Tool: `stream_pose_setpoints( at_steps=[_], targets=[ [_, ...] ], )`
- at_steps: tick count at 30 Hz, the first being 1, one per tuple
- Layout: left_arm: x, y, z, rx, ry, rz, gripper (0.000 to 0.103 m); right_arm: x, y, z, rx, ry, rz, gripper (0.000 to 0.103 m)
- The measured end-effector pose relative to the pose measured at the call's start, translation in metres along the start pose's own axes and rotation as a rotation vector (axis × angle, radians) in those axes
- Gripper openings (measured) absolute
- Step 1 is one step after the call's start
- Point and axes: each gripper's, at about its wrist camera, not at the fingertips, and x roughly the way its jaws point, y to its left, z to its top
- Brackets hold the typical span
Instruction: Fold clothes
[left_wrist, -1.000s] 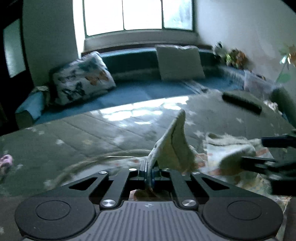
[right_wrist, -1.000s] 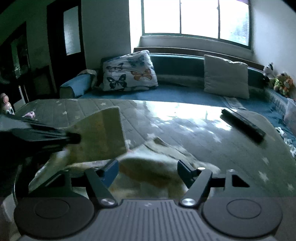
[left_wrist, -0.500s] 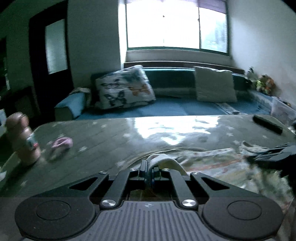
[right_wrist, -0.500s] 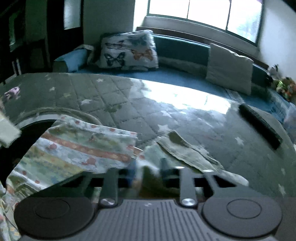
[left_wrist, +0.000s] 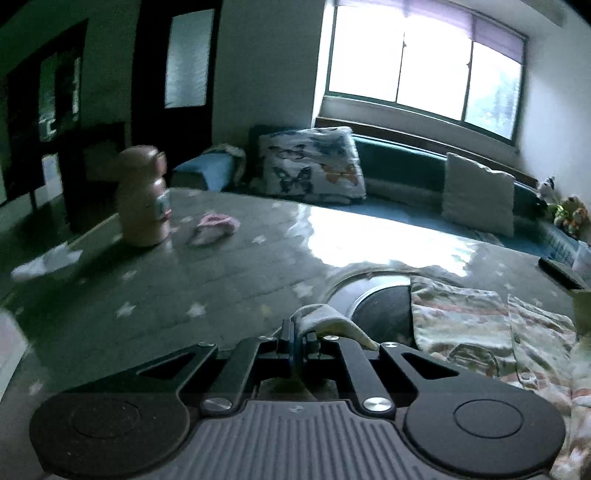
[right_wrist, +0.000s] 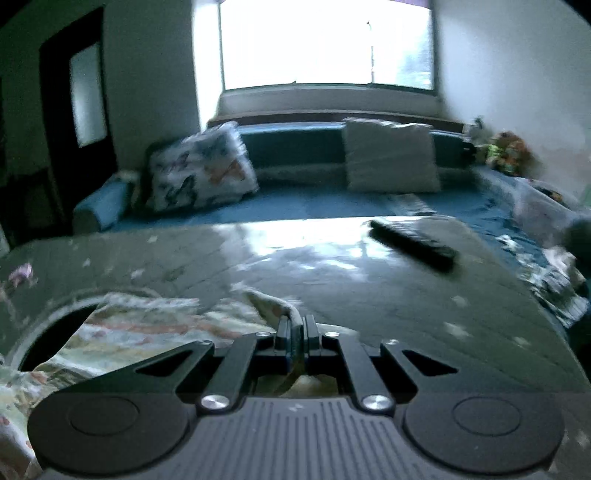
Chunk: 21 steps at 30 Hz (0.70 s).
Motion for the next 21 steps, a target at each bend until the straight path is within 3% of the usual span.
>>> stream_pose_setpoints(
  at_steps=[7, 13, 14, 16, 21],
  targets=[
    [-0.034, 0.03, -0.028, -0.019, 0.033, 0.032, 0.004, -0.06, -0.054, -0.043, 0.129, -0.011, -0.067, 0.005],
    [-0.048, 0.044, -0.051, 0.012, 0.089, 0.054, 0.005, -0.079, -0.086, -0.1, 0.175, 0.117, -0.129, 0.01],
    [-0.049, 0.046, -0.054, 0.016, 0.095, 0.057, 0.005, -0.081, -0.088, -0.108, 0.169, 0.133, -0.148, 0.013],
    [-0.051, 0.048, -0.058, 0.023, 0.107, 0.062, 0.01, -0.086, -0.093, -0.118, 0.162, 0.14, -0.19, 0.033],
    [-0.055, 0.043, -0.065, 0.076, 0.106, 0.075, 0.019, -0.091, -0.093, -0.118, 0.13, 0.127, -0.225, 0.047]
  ],
)
